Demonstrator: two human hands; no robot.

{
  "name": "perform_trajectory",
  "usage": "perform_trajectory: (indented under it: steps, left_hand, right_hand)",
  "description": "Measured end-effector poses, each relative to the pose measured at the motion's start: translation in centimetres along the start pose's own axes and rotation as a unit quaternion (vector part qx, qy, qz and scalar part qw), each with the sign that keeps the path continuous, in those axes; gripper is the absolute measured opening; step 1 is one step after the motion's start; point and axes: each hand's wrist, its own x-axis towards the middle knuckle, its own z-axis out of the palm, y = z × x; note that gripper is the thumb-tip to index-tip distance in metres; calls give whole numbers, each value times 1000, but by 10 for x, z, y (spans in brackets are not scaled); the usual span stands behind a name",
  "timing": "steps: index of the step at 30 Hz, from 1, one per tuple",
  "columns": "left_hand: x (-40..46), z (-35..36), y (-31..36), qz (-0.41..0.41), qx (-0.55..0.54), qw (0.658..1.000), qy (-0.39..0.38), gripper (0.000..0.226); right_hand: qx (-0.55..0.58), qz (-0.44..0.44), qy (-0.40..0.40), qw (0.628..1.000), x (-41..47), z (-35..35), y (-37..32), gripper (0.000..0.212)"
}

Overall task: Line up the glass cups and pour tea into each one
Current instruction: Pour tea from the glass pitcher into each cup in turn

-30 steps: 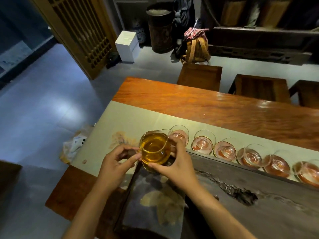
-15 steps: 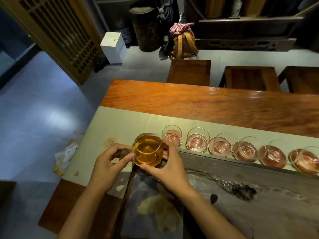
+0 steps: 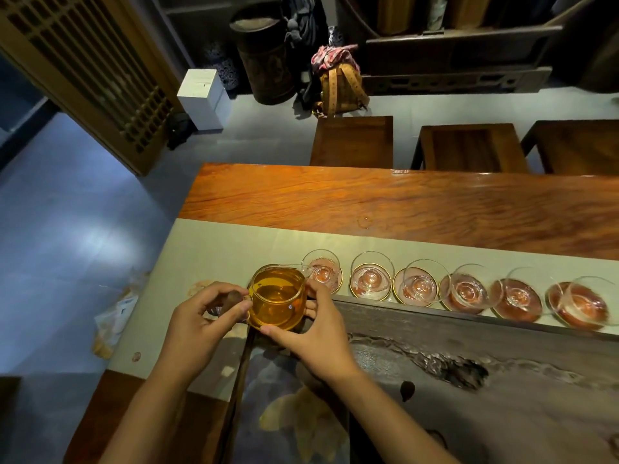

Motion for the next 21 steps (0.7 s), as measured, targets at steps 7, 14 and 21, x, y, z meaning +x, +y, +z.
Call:
perform_trajectory:
  steps: [7,14,21]
  left_hand:
    - [0,1,5,2,15,1000,1,20]
    - [1,1,6,13,42,999,0,21]
    - [4,0,6,22,56,998,-4,22]
  right_hand:
    - [6,9,-4,1000,1,-2,-1,96]
    - [22,2,-16,1000,1,-1,2,112]
    - [33,5,-19,999,0,0,2,111]
